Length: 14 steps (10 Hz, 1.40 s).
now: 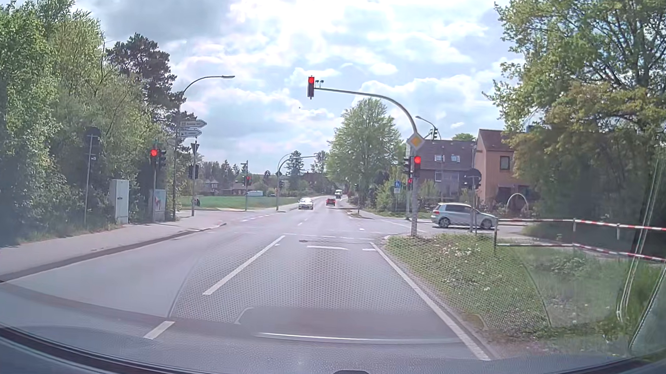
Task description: Follow the waypoints while adhering to traffic rules and regulations
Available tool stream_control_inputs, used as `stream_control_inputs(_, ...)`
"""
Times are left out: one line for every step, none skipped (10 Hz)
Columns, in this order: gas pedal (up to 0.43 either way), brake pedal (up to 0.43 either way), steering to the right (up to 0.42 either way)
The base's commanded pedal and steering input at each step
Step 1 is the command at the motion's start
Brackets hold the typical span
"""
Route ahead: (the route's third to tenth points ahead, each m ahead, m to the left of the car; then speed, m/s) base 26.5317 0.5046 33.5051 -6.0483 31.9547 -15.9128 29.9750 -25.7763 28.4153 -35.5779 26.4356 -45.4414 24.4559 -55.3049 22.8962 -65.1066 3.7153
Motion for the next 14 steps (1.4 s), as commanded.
stream_control_inputs(0.0,0.11,-0.004)
stream_control_inputs(0.0,0.116,-0.004)
stream_control_inputs(0.0,0.122,-0.004)
stream_control_inputs(0.0,0.128,-0.004)
stream_control_inputs(0.0,0.134,-0.004)
stream_control_inputs(0.0,0.134,-0.004)
stream_control_inputs(0.0,0.134,-0.004)
stream_control_inputs(0.0,0.134,-0.004)
stream_control_inputs(0.0,0.134,-0.004)
stream_control_inputs(0.0,0.134,-0.004)
stream_control_inputs(0.0,0.134,-0.004)
stream_control_inputs(0.0,0.134,-0.004)
stream_control_inputs(0.0,0.134,-0.004)
stream_control_inputs(0.0,0.134,-0.004)
